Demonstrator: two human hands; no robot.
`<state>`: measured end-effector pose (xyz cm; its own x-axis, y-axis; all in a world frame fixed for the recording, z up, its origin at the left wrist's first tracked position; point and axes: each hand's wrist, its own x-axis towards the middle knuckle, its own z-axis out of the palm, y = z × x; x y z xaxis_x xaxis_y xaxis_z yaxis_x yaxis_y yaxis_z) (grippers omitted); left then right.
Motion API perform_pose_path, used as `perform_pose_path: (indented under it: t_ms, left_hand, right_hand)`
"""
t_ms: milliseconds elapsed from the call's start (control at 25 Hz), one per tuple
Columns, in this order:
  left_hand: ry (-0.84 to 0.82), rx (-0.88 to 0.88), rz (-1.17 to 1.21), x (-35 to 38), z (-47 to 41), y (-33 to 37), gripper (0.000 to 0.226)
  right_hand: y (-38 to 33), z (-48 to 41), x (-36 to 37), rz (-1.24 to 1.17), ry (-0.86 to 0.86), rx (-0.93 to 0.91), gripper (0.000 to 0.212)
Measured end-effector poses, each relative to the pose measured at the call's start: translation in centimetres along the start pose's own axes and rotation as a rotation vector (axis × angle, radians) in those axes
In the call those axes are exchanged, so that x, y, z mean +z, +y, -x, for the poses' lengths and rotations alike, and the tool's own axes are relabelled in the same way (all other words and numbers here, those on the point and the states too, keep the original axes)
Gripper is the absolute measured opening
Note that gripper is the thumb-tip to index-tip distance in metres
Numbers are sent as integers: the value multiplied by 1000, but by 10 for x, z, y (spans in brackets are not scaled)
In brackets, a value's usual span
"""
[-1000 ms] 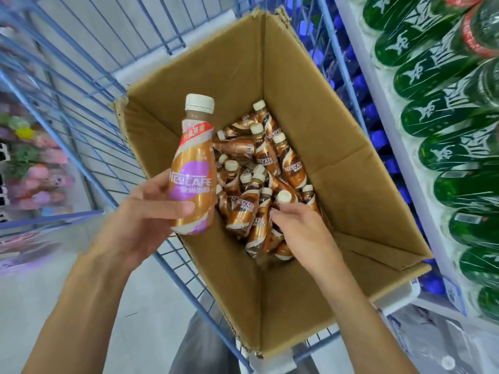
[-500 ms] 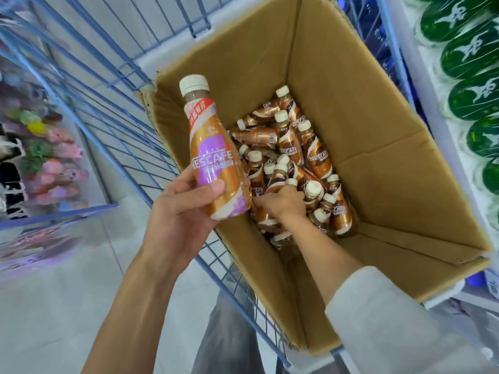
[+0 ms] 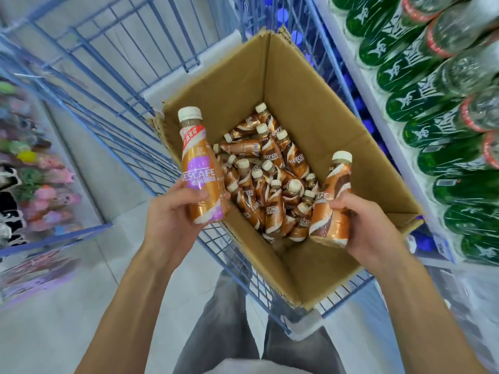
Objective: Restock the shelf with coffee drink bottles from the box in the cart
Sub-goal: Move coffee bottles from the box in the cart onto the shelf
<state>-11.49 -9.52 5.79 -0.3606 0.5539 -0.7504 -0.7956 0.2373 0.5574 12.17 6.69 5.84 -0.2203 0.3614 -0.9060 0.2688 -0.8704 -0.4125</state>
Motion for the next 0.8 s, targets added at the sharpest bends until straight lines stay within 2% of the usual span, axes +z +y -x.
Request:
perform_pose_path:
  t_ms: [120, 240, 480, 680, 800]
  left_hand:
    - [-67, -16, -10, 10, 19, 11, 53]
    - [-174, -27, -84, 38, 40, 21, 71]
    - [-400, 21, -311, 125, 85, 22, 69]
    - [-606, 24, -428, 190, 143, -9, 60]
    - [-723, 35, -486, 225, 187, -54, 74]
  right_hand:
    - [3, 39, 1, -182, -57, -60, 61]
    - [1, 77, 2, -322, -146, -191, 65]
    - [-10, 156, -14, -366, -233, -468, 89]
    - [13, 228, -64, -464, -134, -577, 67]
    - [48, 271, -112, -589, -69, -636, 67]
